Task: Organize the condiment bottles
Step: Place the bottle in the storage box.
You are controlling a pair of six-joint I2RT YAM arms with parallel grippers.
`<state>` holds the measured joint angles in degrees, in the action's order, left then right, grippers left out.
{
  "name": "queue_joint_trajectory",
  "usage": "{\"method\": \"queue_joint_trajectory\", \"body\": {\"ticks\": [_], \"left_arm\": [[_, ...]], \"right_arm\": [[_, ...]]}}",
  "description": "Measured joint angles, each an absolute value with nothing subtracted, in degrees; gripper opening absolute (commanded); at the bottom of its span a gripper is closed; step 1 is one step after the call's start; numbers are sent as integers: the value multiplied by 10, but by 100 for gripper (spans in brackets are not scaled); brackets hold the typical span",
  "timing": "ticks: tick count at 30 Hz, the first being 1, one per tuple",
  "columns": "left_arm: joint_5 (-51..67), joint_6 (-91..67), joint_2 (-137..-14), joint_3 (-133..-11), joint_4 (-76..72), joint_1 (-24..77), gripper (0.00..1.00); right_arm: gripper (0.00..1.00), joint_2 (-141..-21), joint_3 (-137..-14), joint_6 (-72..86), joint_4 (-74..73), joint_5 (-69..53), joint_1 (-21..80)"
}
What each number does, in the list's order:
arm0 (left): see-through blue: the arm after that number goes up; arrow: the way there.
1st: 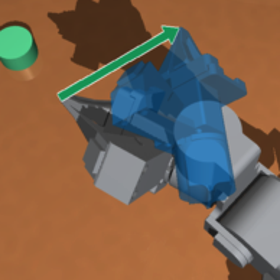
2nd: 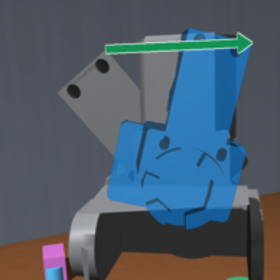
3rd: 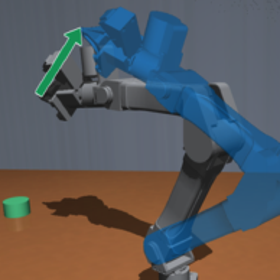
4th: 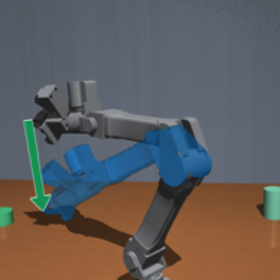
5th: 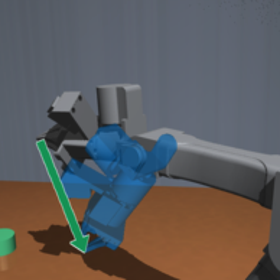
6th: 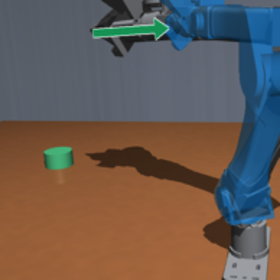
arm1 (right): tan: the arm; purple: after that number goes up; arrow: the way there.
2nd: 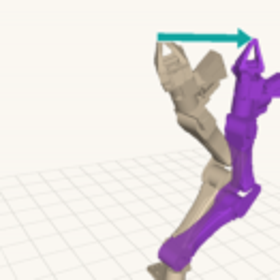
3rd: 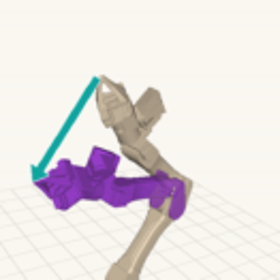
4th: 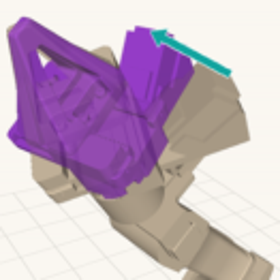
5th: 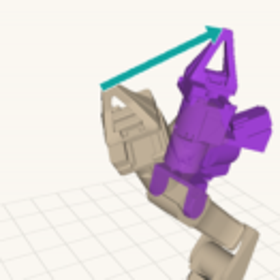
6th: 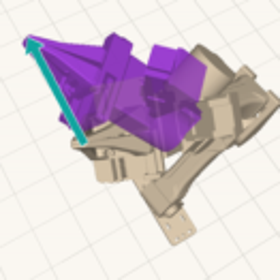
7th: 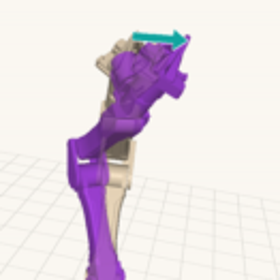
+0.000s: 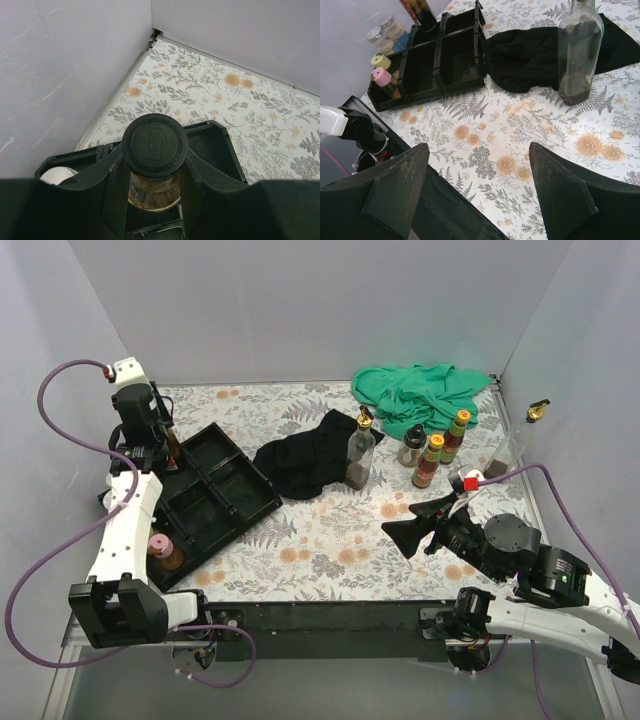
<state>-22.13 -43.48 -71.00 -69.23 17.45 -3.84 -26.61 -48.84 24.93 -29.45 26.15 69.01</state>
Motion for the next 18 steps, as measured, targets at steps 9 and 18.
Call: {"method": "queue_joint_trajectory", "body": {"ticks": [9,18], "left_arm": [[-216,-432,-697,-655,133,-67,0],[-199,-443,-697,-592,113,-87,0]], "right_arm": [[89,-266,-488,253,-295,255,690],[89,-257,-475,255,-295,255,690]]}}
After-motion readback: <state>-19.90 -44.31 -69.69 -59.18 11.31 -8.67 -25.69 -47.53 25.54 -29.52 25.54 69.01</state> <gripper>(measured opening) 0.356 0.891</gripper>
